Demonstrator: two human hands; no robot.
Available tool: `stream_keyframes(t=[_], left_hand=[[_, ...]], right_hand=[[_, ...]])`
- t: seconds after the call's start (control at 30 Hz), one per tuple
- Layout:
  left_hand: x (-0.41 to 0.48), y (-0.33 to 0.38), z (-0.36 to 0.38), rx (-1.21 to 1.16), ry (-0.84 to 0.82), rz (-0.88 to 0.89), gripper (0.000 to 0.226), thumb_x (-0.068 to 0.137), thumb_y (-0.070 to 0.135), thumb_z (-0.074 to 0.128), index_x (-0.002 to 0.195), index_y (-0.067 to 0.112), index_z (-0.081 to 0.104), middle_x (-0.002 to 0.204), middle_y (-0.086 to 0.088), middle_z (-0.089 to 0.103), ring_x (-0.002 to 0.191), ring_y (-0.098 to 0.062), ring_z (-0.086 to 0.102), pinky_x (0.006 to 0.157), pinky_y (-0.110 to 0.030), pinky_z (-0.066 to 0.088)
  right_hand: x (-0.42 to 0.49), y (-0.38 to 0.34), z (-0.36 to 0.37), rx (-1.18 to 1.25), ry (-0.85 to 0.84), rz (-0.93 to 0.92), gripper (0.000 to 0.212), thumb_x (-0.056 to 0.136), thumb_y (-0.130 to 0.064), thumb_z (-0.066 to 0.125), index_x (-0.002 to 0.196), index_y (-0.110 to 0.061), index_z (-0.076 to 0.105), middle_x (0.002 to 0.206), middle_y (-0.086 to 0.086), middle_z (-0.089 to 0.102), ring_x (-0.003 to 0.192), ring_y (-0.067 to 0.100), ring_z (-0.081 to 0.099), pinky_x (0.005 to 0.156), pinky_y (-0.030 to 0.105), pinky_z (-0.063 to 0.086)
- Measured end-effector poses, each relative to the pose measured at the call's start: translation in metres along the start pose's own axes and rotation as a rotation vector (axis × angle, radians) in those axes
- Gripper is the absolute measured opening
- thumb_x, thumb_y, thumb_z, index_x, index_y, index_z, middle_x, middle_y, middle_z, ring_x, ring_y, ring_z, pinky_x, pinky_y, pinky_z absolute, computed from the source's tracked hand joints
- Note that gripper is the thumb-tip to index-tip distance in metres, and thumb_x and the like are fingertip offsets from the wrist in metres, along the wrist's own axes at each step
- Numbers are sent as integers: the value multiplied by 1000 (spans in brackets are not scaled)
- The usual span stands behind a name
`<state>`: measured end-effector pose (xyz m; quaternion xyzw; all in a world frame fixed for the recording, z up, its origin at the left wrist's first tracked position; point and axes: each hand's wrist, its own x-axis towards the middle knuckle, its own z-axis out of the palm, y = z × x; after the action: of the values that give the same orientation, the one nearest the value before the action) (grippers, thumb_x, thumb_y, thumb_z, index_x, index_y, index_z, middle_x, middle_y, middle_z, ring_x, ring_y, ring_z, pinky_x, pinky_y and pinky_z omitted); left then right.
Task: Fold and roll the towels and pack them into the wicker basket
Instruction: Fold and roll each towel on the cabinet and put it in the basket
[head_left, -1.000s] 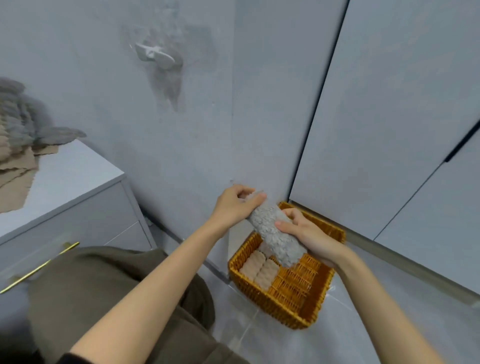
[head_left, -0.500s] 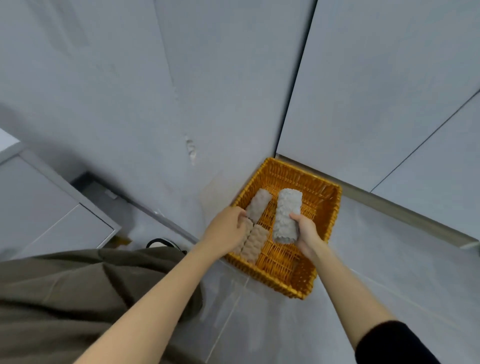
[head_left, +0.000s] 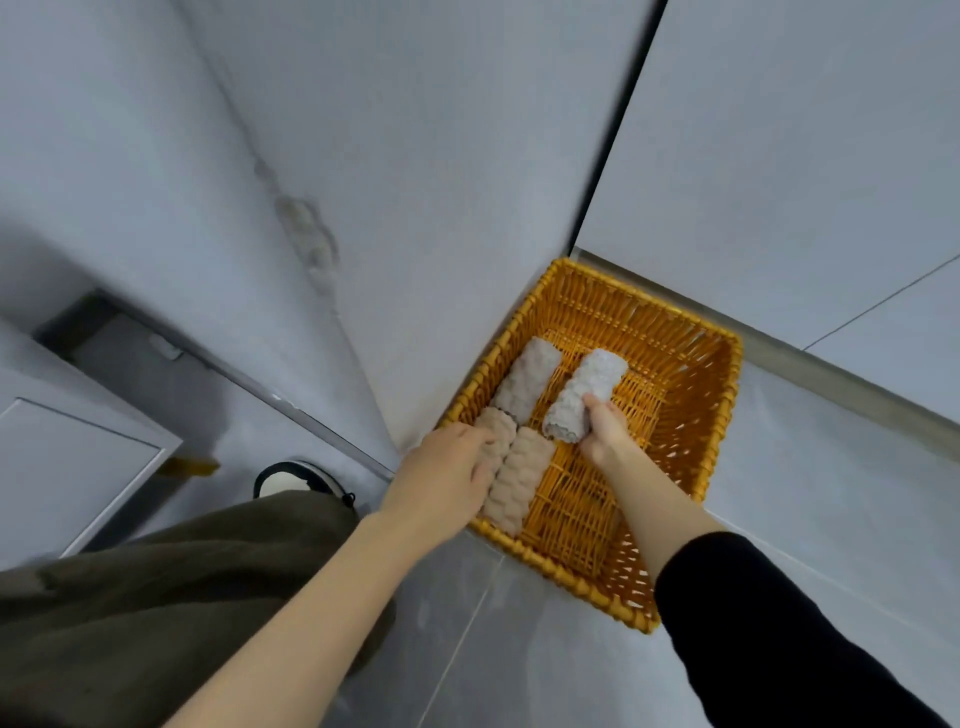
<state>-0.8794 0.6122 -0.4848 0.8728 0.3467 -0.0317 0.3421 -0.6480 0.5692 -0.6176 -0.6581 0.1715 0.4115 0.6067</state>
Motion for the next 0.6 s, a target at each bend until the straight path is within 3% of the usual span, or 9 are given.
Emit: stream_keyframes(t=[0.1,0.27,0.4,0.43,0.5,0.6], left_hand=[[2,-9,3,14,-10,-13,38,98,20,43,136,20,48,137,1,49,120,-18,49,100,-34,41],[4,-11,6,-13,-21,-41,38,98,19,43,135,20,49,136,1,48,119,-17,48,101,-35,42],[8,-6,3,-55,11,-30,36,98,20,43,133,22,50,136,3,48,119,-13,48,101,-31,42],[9,-5,2,-57,13,-27,36,98,20,43,134,23,50,136,4,48,120,-13,47,101,-30,42],[9,-3,0,-60,14,-22,37,98,21,42,134,22,50,136,4,47,120,-12,47,101,-31,42],[7,0,-3,-65,8,-15,37,98,20,43,134,23,49,138,4,46,121,-12,46,102,-31,42]], right_hand=[[11,6,10,-42,-5,-45,32,98,-8,50,129,-3,45,128,17,57,90,25,62,79,42,53],[22,22,21,-175,-9,-29,39,101,-18,46,138,-7,42,127,12,57,106,29,59,81,40,52],[24,31,23,-531,151,-108,33,102,-27,39,119,-6,58,97,8,60,86,27,57,70,35,48],[27,31,21,-666,212,-152,33,100,-29,42,116,-7,61,99,9,61,88,28,58,72,35,49],[29,28,19,-832,293,-233,33,97,-26,50,126,-12,55,124,14,55,104,33,57,89,43,51],[24,19,18,-902,208,-371,55,94,-5,52,142,-24,35,140,14,32,113,36,53,98,46,48]])
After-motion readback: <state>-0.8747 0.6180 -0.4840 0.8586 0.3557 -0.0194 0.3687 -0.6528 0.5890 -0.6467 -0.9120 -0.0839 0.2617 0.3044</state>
